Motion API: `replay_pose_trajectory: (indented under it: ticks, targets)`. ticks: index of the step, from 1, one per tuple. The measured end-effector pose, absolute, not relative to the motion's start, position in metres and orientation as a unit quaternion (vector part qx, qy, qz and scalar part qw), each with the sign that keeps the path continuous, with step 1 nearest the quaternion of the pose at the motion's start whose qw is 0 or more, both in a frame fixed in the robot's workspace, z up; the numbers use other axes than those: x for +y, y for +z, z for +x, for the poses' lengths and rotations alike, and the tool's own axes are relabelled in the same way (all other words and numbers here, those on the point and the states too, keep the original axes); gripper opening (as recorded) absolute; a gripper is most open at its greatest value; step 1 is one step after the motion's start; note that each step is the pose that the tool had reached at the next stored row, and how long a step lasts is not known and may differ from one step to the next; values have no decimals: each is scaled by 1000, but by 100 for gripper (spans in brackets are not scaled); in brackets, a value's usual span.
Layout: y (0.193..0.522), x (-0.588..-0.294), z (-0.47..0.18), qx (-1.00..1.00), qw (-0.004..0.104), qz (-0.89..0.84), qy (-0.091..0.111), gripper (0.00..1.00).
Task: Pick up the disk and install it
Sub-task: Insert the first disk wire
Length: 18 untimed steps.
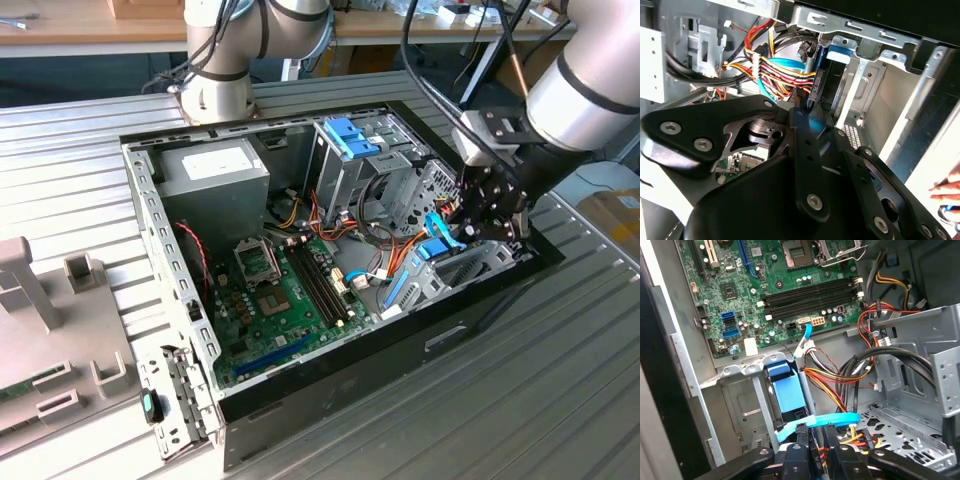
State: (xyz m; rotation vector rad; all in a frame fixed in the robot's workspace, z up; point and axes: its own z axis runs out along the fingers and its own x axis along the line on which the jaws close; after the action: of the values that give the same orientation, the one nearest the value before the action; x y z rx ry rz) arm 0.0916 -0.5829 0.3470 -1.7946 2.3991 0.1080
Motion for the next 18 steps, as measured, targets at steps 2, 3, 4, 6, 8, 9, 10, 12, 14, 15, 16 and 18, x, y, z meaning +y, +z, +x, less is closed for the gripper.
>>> replay_pose_trajectory:
  ticks: [2, 3, 4, 6, 8, 9, 10, 12, 14, 15, 16, 18]
  targets:
    - [354, -583, 92, 798, 72, -597, 36, 27]
    - [358, -583, 92, 798, 72, -597, 36, 27]
    - [363, -583, 92, 798, 72, -597, 36, 27]
    - [374, -583, 92, 798, 72, -597, 36, 27]
    - [374, -583, 92, 798, 72, -597, 36, 27]
    - [374, -584, 91, 798, 72, -597, 36, 27]
    - [374, -586, 90, 798, 73, -597, 35, 27]
    - [374, -593, 88, 798, 73, -597, 34, 27]
    - [368, -595, 87, 797, 72, -599, 34, 27]
    - [366, -595, 87, 796, 72, -600, 34, 27]
    - [364, -595, 87, 796, 72, -600, 34, 27]
    - [361, -595, 86, 795, 71, -601, 34, 27]
